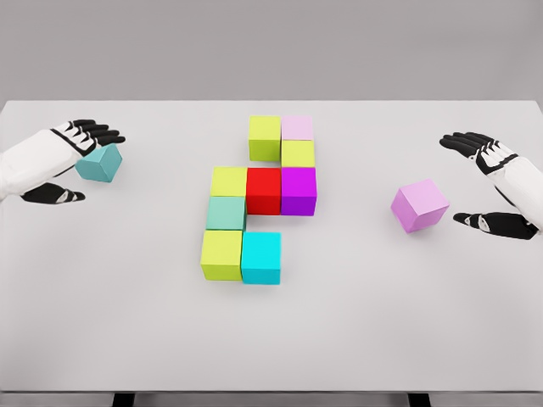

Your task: Assemble the squares on the desktop into the number 2

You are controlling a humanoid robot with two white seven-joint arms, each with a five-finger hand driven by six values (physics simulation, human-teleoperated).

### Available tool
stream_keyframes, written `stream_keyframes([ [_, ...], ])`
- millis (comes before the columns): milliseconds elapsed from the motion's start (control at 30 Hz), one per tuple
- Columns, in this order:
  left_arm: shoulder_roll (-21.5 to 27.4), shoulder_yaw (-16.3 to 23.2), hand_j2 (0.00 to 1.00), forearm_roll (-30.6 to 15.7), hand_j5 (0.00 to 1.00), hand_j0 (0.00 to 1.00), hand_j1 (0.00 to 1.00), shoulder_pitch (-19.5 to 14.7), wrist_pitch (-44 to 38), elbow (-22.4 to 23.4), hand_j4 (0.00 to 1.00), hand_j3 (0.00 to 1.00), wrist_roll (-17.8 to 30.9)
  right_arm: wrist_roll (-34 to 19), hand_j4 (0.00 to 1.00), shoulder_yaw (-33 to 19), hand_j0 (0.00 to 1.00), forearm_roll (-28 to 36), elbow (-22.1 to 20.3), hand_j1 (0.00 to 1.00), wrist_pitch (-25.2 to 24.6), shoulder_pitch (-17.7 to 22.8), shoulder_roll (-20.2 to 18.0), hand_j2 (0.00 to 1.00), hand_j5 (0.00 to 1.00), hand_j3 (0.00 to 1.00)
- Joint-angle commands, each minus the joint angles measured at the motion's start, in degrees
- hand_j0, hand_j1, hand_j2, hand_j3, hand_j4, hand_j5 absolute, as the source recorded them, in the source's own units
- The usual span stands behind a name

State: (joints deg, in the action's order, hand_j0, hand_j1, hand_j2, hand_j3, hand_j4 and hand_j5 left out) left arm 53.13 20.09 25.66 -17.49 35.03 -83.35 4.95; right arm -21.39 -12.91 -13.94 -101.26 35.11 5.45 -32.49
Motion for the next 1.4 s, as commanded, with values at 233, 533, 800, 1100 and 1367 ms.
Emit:
stream_keyframes([
  [233,0.0,0.0,1.0,1.5,1.0,1.0,1.0,-1.4,0.0,0.6,1.0,1.0,0.0,0.1,1.0,0.0,1.0,1.0,-0.1,1.0,-0.1,0.5,-0.6,1.0,1.0,1.0],
  [533,-0.6,9.4,1.0,3.7,1.0,1.0,1.0,-9.9,0.0,5.5,1.0,1.0,0.0,-13.2,1.0,1.3,1.0,4.0,-0.1,1.0,-0.1,-5.5,-3.2,1.0,1.0,1.0],
  [800,0.7,10.1,1.0,3.8,1.0,1.0,1.0,-12.2,0.0,8.3,1.0,1.0,0.0,-13.6,1.0,1.4,1.0,3.3,-0.1,1.0,-0.1,-9.6,-11.4,1.0,1.0,1.0],
  [1100,0.0,21.0,1.0,3.7,1.0,1.0,1.0,-21.5,0.0,13.0,1.0,1.0,0.0,-13.6,1.0,13.6,1.0,-6.4,0.2,1.0,-0.1,-19.2,-17.2,1.0,1.0,1.0],
  [1367,-1.2,26.8,1.0,3.5,1.0,1.0,1.0,-26.2,0.0,15.4,1.0,1.0,-0.1,-13.6,1.0,15.9,1.0,-11.5,4.4,1.0,-0.1,-23.9,-17.5,1.0,1.0,1.0],
])
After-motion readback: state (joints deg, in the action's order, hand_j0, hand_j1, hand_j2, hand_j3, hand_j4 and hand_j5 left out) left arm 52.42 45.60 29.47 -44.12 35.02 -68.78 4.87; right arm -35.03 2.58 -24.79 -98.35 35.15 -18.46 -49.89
